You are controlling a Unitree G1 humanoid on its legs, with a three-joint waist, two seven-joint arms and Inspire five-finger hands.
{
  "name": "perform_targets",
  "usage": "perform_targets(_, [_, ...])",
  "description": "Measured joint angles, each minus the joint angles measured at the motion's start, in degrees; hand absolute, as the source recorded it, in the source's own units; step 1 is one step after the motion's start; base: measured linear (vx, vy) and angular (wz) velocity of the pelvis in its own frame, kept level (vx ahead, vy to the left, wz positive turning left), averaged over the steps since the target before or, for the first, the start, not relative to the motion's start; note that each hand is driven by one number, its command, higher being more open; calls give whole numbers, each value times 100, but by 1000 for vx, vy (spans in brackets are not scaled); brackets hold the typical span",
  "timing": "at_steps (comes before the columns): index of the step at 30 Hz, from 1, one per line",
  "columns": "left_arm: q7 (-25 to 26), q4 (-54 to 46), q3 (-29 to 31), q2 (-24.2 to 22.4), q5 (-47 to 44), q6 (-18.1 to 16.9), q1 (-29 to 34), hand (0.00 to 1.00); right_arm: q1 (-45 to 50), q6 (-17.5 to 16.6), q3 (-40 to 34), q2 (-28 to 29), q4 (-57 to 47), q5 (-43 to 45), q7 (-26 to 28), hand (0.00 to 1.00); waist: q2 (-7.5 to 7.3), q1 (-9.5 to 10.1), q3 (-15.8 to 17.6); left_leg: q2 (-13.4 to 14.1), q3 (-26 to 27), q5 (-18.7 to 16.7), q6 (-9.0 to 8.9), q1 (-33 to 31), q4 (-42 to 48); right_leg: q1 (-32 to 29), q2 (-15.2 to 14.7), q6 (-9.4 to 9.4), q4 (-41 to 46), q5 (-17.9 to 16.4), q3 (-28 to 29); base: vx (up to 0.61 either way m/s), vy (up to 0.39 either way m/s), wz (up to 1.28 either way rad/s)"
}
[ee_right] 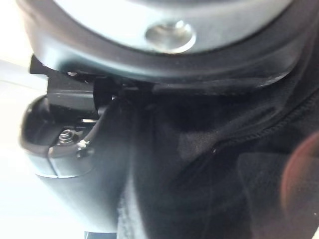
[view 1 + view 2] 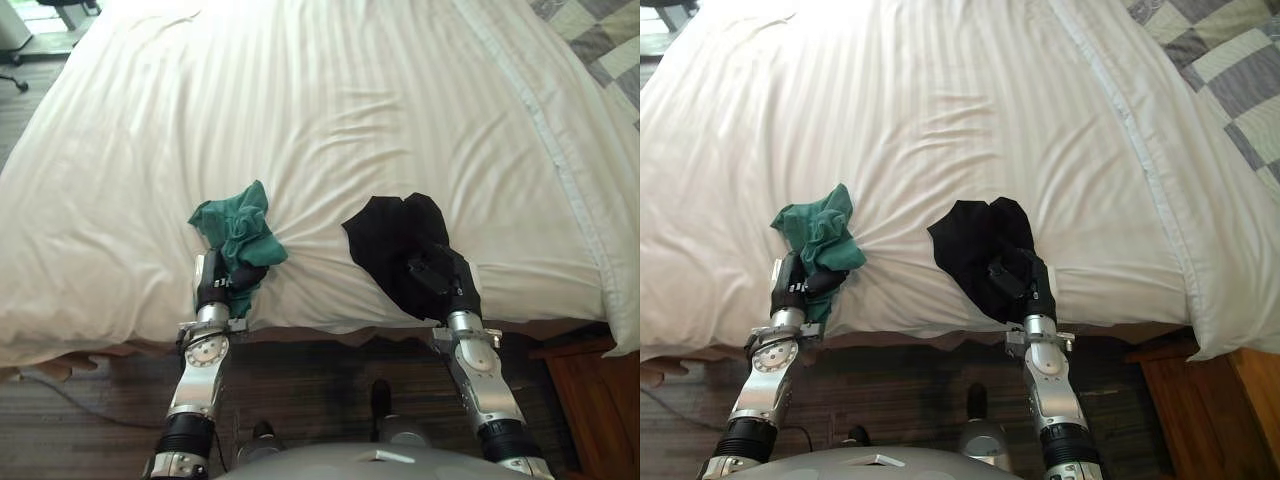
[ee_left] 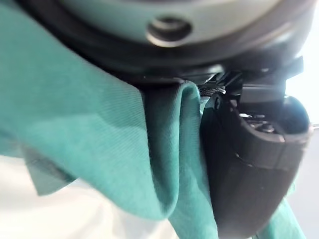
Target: Tidy up the quilt and then pick up the clothes from the bed and put them into the laundry hamper
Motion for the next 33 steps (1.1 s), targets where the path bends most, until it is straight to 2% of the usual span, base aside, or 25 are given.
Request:
perform_targets(2, [36, -46, -139, -156, -150, -7, 12, 0, 401, -120, -26, -62, -182, 221, 0, 0, -33, -139, -10, 24, -550, 11, 17, -195, 191, -90, 403, -190, 614, -551, 969, 43, -104, 111])
perform_targets(3, [32, -55, -171, -213, -242, -7, 62, 0, 524, -185, 5, -98, -176, 291, 2, 0, 1, -118, 12, 37, -700, 11, 16, -180, 202, -117, 465, -199, 895, -708, 1086, 72, -164, 96])
perform_targets(4, [18, -92, -215, -248, -407, -12, 134, 0, 669, -272, 40, -119, -181, 365, 2, 0, -53, -124, -5, 42, -875, 14, 13, -183, 226, -127, 484, -227, 1185, -904, 1081, 59, -196, 81])
perform_targets(5, [-34, -106, -241, -353, -461, -22, 174, 0, 814, -367, 69, -202, -175, 363, 1, 0, -19, -127, 7, 68, -1097, 87, 15, -235, 250, -34, 469, -274, 1210, -990, 807, 45, -197, 82])
perform_targets(9, [-156, -395, -276, -717, -472, 3, 281, 0, 1144, -461, 151, -522, -335, 301, -60, 0, 37, -130, 32, 97, -1567, 288, 28, -669, 421, 64, 448, -332, 1118, -1024, 114, 18, -148, 90])
perform_targets(11, [-183, -513, -355, -933, -689, 9, 394, 0, 1388, -462, 149, -551, -468, 300, -169, 0, 37, -148, 44, 109, -1299, 486, 201, -873, 472, 202, 421, -341, 948, -1024, -300, 5, -98, 97])
perform_targets(13, [-259, -541, -479, -965, -911, 44, 479, 0, 1713, -451, 147, -523, -564, 246, -321, 0, -90, -153, 56, 130, -167, 825, 687, -967, 515, 471, 347, -398, 757, -989, -806, -4, -107, 108])
perform_targets(14, [-271, -541, -482, -963, -914, 46, 513, 0, 1774, -440, 147, -506, -582, 198, -323, 0, -111, -152, 59, 136, -31, 904, 791, -965, 491, 526, 355, -400, 740, -988, -886, -32, -123, 85])
perform_targets(15, [-281, -526, -512, -958, -944, 46, 603, 0, 1880, -434, 139, -428, -588, 181, -332, 0, -136, -156, 52, 127, 23, 1191, 834, -968, 369, 587, 372, -406, 737, -988, -1079, -76, -148, 83])
perform_targets(16, [-283, -473, -612, -959, -1127, 44, 648, 0, 1969, -438, 99, -348, -602, 178, -387, 0, -141, -160, 52, 48, -30, 1709, 816, -965, 14, 618, 356, -477, 678, -956, -1399, -105, -158, 94])
perform_targets(17, [-286, -445, -663, -957, -1164, 43, 660, 0, 2031, -438, 70, -309, -597, 165, -412, 0, -160, -191, 44, -25, -112, 2073, 748, -919, -357, 663, 279, -545, 551, -923, -1613, -158, -167, 107])
perform_targets(18, [-299, -415, -687, -954, -1224, 17, 651, 0, 2098, -455, 16, -199, -673, 135, -431, 0, -328, -226, 43, -64, 85, 1576, 659, -1025, -47, 733, 224, -738, 279, -944, -2009, -146, -134, 98])
perform_targets(19, [-318, -235, -685, -955, -1344, 3, 650, 0, 2188, -465, 5, -109, -708, 138, -442, 0, -320, -264, 34, 89, 476, 612, 765, -1319, 1104, 721, 252, -765, 266, -926, -2244, -146, -134, 92])
perform_targets(20, [-325, -110, -689, -956, -1340, 6, 651, 0, 2245, -465, -26, -78, -753, 147, -445, 0, -319, -259, 29, 131, 643, 304, 895, -1388, 1603, 764, 253, -773, 273, -931, -2425, -85, -89, 73])
perform_targets(21, [-341, 86, -661, -953, -1335, 16, 709, 0, 2362, -457, -96, -72, -812, 153, -444, 0, -310, -232, 27, 201, 825, 214, 978, -1356, 1991, 863, 257, -774, 274, -932, -2740, -94, -86, 99])
perform_targets(22, [-339, 395, -570, -944, -1333, 37, 812, 0, 2556, -417, -232, -50, -827, 206, -444, 0, -286, -190, 25, 252, 1058, 240, 1033, -1375, 2079, 956, 277, -773, 359, -936, -3332, -83, -57, 107])
perform_targets(24, [-313, 513, -375, -919, -1336, 84, 1016, 0, 2704, -339, -535, 94, -774, 206, -444, 0, -197, -158, 61, 106, 1077, 459, 1177, -1523, 1737, 862, 251, -738, 656, -932, -3614, -89, 10, 136])
perform_targets(25, [-295, 510, -294, -910, -1336, 84, 1101, 0, 2734, -276, -657, 147, -763, 207, -444, 0, -209, -159, 34, 31, 1016, 492, 1208, -1517, 1463, 810, 247, -707, 733, -909, -3585, -75, 87, 168])
perform_targets(26, [-271, 490, -129, -885, -1336, 82, 1256, 0, 2811, -208, -899, 248, -738, 207, -445, 0, -166, -155, 18, -28, 1066, 309, 1176, -1462, 835, 741, 256, -694, 775, -902, -3763, -73, 101, 157])
perform_targets(27, [-229, 497, 136, -818, -1338, 86, 1342, 0, 2792, -160, -1026, 356, -651, 209, -486, 0, -322, -140, 25, -122, 1271, 357, 1069, -1493, 646, 734, 147, -696, 638, -904, -4070, -69, 126, 150])
perform_targets(28, [-208, 546, 309, -802, -1336, 96, 1449, 0, 2806, -117, -1133, 345, -645, 209, -529, 0, -329, -123, 35, -172, 1391, 465, 1098, -1511, 558, 736, 80, -696, 619, -905, -4190, -54, 176, 103])
perform_targets(29, [-181, 603, 422, -798, -1336, 142, 1613, 0, 2801, -24, -1310, 308, -578, 207, -585, 0, -226, -35, 37, -246, 1336, 824, 1112, -1500, 378, 738, 41, -661, 713, -919, -4263, -33, 191, 65])
perform_targets(30, [-169, 607, 438, -763, -1329, 154, 1707, 0, 2775, 5, -1359, 309, -475, 206, -622, 0, -183, -9, 60, -354, 1256, 835, 1127, -1488, 296, 740, -27, -639, 763, -925, -4262, -52, 231, 65])
perform_targets(32, [-163, 592, 445, -653, -1308, 161, 1838, 0, 2802, 117, -1577, 278, -266, 195, -678, 0, -168, 36, 66, -731, 735, 957, 1192, -1464, -148, 711, -182, -594, 995, -882, -4187, -80, 214, 109])
perform_targets(33, [-162, 590, 445, -619, -1289, 161, 1823, 0, 2784, 204, -1667, 231, -86, 171, -686, 0, -175, 53, 62, -901, 701, 876, 1081, -1370, -538, 631, -219, -795, 1053, -801, -4027, -93, 223, 124])
